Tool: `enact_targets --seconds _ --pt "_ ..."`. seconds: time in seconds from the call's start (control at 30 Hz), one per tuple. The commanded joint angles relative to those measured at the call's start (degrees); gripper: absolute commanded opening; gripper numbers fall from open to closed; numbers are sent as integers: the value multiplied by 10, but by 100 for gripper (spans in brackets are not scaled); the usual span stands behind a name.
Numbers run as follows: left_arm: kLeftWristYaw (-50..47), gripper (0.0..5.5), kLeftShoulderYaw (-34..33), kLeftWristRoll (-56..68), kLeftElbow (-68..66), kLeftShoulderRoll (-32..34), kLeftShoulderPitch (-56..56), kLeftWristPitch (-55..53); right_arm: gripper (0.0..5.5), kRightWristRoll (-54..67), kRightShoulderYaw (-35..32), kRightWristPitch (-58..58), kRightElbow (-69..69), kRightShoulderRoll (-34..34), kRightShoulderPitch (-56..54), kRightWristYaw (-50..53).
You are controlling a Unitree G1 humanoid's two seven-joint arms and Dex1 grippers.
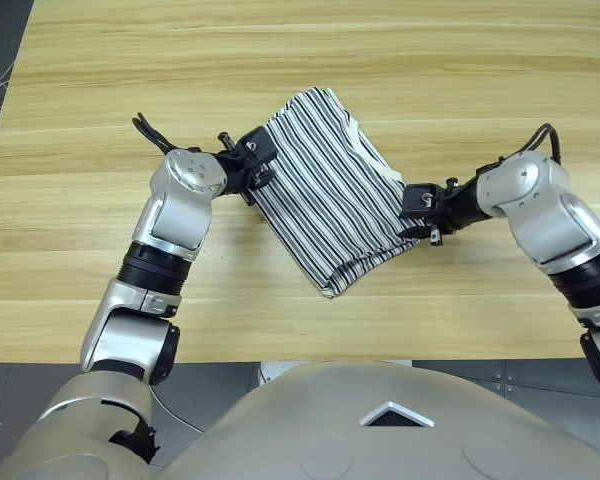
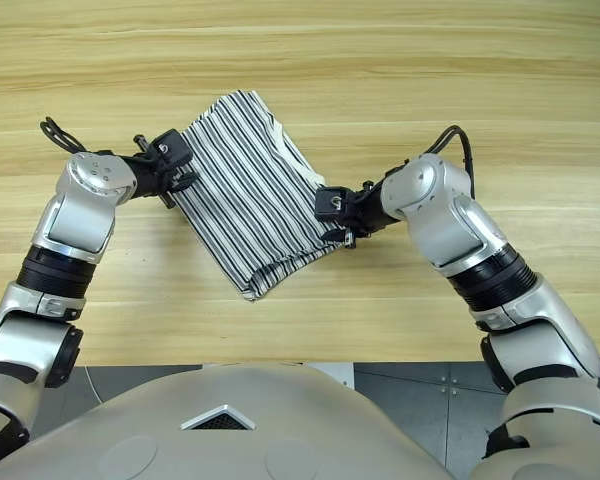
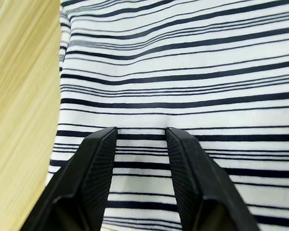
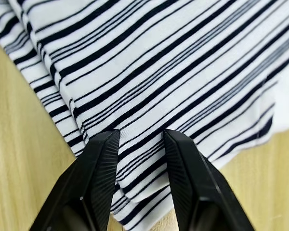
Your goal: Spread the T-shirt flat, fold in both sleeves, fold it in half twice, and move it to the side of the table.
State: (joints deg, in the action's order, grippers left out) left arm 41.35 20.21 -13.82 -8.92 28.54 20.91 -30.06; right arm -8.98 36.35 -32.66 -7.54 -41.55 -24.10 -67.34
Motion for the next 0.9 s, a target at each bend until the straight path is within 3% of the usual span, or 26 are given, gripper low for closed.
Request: enact_targets --seconds 0.03,0.2,0.3,0.57,0.63,0.77,0.83,0.9 --pt "8 189 29 -12 -49 -2 33 108 168 23 28 -36 -63 -30 43 -57" --pt "57 189 79 -28 -96 3 73 286 168 82 24 -103 -161 -35 52 -96" --pt "35 189 99 -71 -158 6 111 365 168 92 29 -118 -177 -39 51 -95" --pt "27 189 66 -68 -198 13 130 432 168 119 8 -142 -203 -34 39 -80" --pt "44 189 31 -24 -146 13 131 424 168 178 -44 -173 -221 -26 24 -94" --pt "64 189 -70 103 -34 21 129 393 168 354 -210 -248 -216 -8 -18 -123" --pt "88 189 -134 167 -7 62 90 425 168 358 -291 -119 -155 -24 19 -134" --pt "108 208 -162 163 3 121 31 495 173 270 -302 63 -78 -50 68 -102"
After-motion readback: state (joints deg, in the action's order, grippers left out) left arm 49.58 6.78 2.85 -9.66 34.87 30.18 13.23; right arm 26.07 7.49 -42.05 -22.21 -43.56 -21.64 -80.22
